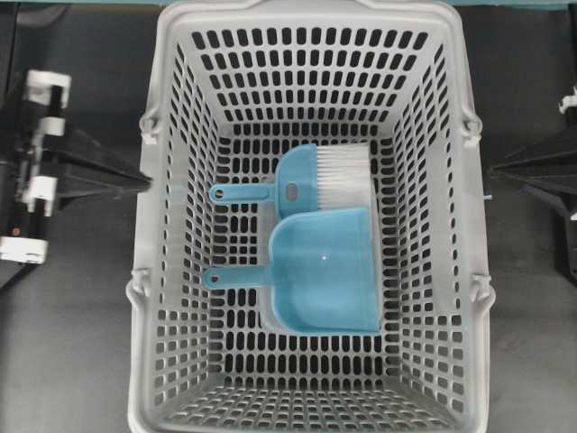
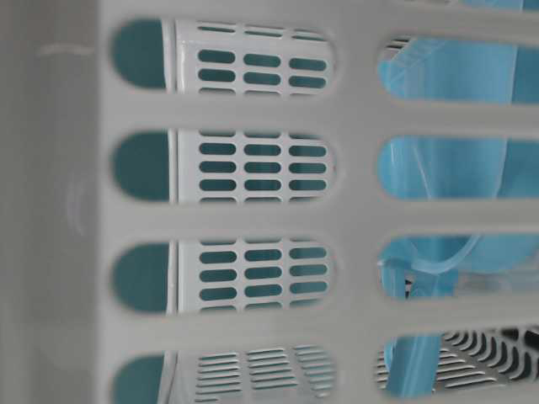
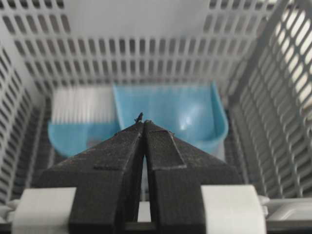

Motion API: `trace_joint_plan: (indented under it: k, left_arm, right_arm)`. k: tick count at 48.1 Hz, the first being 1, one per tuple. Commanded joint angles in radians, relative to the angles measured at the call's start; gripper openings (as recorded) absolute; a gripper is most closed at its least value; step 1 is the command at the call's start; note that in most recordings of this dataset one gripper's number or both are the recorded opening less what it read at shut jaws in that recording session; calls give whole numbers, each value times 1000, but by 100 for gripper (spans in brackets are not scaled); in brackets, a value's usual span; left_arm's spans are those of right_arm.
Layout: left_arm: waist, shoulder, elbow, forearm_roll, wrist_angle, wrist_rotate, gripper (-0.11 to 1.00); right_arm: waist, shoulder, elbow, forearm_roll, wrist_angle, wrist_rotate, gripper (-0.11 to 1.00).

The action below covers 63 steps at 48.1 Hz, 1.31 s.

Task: Pick up the dustpan from the shopping basket with the left arm.
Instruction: 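Move the left gripper over the basket toward the blue dustpan handle, then lower the open left gripper and close it on the dustpan handle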

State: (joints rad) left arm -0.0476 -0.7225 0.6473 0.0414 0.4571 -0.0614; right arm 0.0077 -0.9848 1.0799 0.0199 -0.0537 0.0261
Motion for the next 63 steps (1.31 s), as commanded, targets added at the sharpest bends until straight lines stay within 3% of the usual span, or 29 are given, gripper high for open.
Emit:
trace_joint_plan:
  k: [1,6,10,20,24,29,36,40,48,63]
  left_arm:
    - [-8,75,-138,3,138,2,0]
    - [-9,169,-241,3,265,2,0]
    - [-9,235,-301,2,339,2,0]
    - [-3,368,-416,3,434,2,0]
    - [0,410,-451,3,460,0,3]
    - [-8,477,-503,3,522,-6,27]
    - [-40,583,-581,3,615,-5,71]
    - [-55,657,-634,3,686,2,87]
    - [-81,779,-684,5,755,-3,89]
    - [-98,867,-657,3,756,-14,89]
  right_arm:
    - [-6,-9,-32,-2,43,-2,0]
    - [-8,-26,-34,-2,91,-5,1]
    - [-9,-40,-37,-2,114,-6,8]
    - [-9,-60,-44,-2,124,-2,65]
    - [-9,-63,-44,-2,126,-2,79]
    - [-9,-64,-44,-2,126,-2,79]
    - [-8,-66,-46,-2,126,-5,77]
    - [-9,-69,-44,-3,126,-5,77]
    - [-9,-78,-41,-3,126,-5,77]
    - [-9,-118,-18,-3,126,0,77]
